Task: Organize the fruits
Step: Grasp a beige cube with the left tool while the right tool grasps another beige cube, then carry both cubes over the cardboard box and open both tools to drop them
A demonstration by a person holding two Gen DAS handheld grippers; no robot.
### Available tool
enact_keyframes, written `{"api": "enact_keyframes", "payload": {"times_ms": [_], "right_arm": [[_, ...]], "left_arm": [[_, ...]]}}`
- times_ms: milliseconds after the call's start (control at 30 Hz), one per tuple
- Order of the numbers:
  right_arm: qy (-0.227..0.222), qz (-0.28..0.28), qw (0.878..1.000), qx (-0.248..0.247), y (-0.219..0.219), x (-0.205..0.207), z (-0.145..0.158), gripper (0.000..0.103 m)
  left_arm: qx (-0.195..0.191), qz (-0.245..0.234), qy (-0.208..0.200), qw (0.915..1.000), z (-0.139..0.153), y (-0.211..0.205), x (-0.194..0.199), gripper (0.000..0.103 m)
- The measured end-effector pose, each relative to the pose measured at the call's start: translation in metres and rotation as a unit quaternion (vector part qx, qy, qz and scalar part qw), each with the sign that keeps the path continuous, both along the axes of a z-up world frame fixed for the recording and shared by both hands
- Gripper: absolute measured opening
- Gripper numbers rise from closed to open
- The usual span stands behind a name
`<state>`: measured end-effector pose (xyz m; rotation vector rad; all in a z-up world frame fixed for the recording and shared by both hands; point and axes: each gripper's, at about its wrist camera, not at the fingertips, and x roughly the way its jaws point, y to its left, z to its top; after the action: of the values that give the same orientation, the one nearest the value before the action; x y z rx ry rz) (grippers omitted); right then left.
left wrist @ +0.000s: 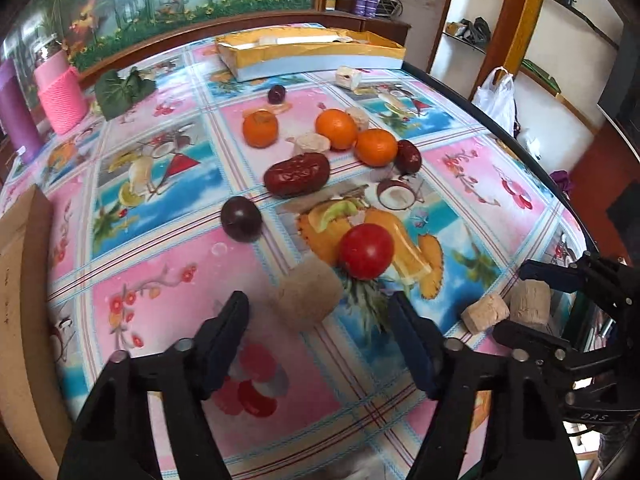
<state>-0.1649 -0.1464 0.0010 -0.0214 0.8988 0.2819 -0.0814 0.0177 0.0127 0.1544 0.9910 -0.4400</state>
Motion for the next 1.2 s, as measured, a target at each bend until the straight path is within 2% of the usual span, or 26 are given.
{"api": "enact_keyframes", "payload": {"times_ms": [33, 100, 133, 233, 467, 667, 833, 933, 1033, 1100, 1200], "right_arm": [[0.000, 0.000, 1.000, -0.002, 0.000, 0.000, 0.000, 0.061], [-0.002, -0.004, 1.000, -0.007, -0.001, 0.000, 0.000, 0.051], [-0.002, -0.005, 1.000, -0.005, -0.002, 0.000, 0.001, 0.041], [0.004, -0.010, 1.000, 0.001, -0.002, 0.000, 0.002, 0.039], [-0.008, -0.002, 1.000, -0.003, 0.012, -0.015, 0.023, 0.039], [-0.055, 0.052, 0.997, 0.009, 0.047, -0.026, 0.080, 0.039], [-0.104, 0.129, 0.985, 0.046, 0.096, -0.031, 0.141, 0.039], [-0.121, 0.159, 0.977, 0.071, 0.124, -0.022, 0.167, 0.039], [-0.143, 0.173, 0.972, 0.075, 0.159, -0.003, 0.188, 0.039], [-0.139, 0.179, 0.971, 0.084, 0.185, 0.019, 0.191, 0.039], [-0.120, 0.183, 0.973, 0.072, 0.231, 0.061, 0.178, 0.039]], "left_arm": [[0.009, 0.003, -0.005, 0.9999, 0.000, -0.001, -0.001, 0.057], [0.032, 0.012, -0.019, 0.9992, 0.000, 0.000, -0.003, 0.038], [0.026, 0.012, -0.017, 0.9994, 0.001, 0.002, -0.003, 0.034], [-0.021, 0.024, 0.004, 0.9995, 0.005, 0.017, -0.004, 0.034], [-0.109, 0.067, -0.004, 0.9917, 0.037, 0.073, -0.031, 0.035], [-0.162, 0.107, -0.066, 0.9787, 0.095, 0.148, -0.077, 0.035], [-0.212, 0.156, -0.107, 0.9589, 0.139, 0.223, -0.101, 0.035], [-0.218, 0.188, -0.109, 0.9515, 0.151, 0.261, -0.091, 0.035], [-0.188, 0.220, -0.100, 0.9521, 0.152, 0.291, -0.061, 0.035], [-0.174, 0.237, -0.081, 0.9523, 0.143, 0.310, -0.035, 0.035], [-0.158, 0.273, -0.042, 0.9481, 0.116, 0.334, 0.010, 0.035]]}}
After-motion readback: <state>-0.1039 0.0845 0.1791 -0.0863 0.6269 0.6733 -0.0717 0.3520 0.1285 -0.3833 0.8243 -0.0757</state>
